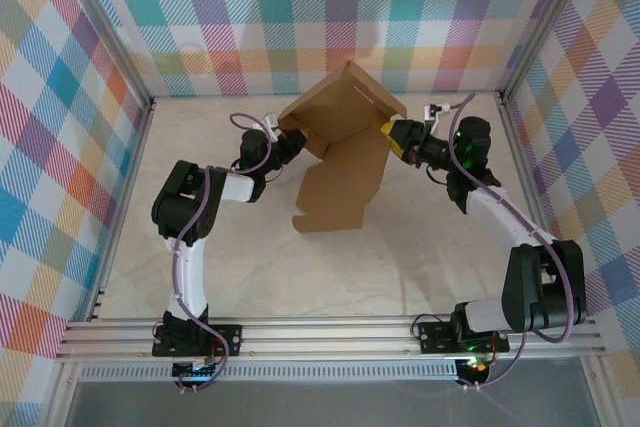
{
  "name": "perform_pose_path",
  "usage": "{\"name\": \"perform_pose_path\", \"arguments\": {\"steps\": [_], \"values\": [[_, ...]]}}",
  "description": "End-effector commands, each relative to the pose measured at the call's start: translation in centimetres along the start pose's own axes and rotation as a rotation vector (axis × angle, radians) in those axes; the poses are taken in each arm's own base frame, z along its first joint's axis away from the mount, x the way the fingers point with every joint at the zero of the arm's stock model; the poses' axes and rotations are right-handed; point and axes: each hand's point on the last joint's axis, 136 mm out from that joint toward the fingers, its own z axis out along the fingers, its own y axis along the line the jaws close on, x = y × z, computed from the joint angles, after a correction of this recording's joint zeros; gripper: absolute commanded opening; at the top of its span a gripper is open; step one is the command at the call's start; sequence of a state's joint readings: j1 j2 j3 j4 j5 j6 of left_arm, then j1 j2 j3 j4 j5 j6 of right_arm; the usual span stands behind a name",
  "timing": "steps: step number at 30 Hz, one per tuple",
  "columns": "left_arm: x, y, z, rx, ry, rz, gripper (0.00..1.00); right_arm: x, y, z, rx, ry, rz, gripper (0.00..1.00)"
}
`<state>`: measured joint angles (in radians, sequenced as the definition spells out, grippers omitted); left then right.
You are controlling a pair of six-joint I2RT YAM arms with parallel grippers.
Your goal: Fold the paper box
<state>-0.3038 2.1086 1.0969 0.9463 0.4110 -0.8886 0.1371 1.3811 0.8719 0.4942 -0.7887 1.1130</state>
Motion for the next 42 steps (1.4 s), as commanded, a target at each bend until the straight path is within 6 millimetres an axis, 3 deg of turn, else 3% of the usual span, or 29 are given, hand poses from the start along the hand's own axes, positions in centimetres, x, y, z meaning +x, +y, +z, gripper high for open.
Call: {"name": "perform_pose_path", "arguments": {"steps": [1, 19, 21, 23, 24, 33, 35, 37, 38, 42], "values": [[-1.1, -1.7, 0.1, 0.062, -0.014, 0.037, 0.00, -0.6, 0.7, 0.1, 0.000, -0.017, -0.030, 0.48], [-0.5, -0.2, -0.1, -0.006, 0.003, 0.093, 0.00, -0.5, -0.7, -0.2, 0.094, -0.029, 0.022, 0.09], [-0.4, -0.1, -0.1, -0.014, 0.006, 0.101, 0.00, -0.5, -0.9, -0.3, 0.103, -0.031, 0.024, 0.14], [-0.4, 0.0, -0.1, -0.017, 0.009, 0.105, 0.00, -0.5, -0.8, -0.3, 0.107, -0.036, 0.023, 0.27], [-0.4, 0.0, -0.1, -0.018, 0.009, 0.108, 0.00, -0.6, -0.9, -0.4, 0.109, -0.037, 0.023, 0.27], [-0.4, 0.1, -0.4, -0.029, 0.007, 0.122, 0.00, -0.4, -1.3, -0.4, 0.131, -0.032, 0.024, 0.03], [-0.4, 0.1, -0.4, -0.031, 0.007, 0.125, 0.00, -0.4, -1.3, -0.4, 0.130, -0.032, 0.025, 0.08], [-0.4, 0.1, -0.4, -0.032, 0.008, 0.128, 0.00, -0.3, -1.2, -0.4, 0.126, -0.028, 0.027, 0.30], [-0.4, 0.1, -0.4, -0.032, 0.008, 0.128, 0.00, -0.3, -1.1, -0.4, 0.121, -0.028, 0.023, 0.31], [-0.3, 0.2, -0.4, -0.033, 0.009, 0.126, 0.00, -0.2, -1.2, -0.3, 0.118, -0.018, 0.025, 0.04]]}}
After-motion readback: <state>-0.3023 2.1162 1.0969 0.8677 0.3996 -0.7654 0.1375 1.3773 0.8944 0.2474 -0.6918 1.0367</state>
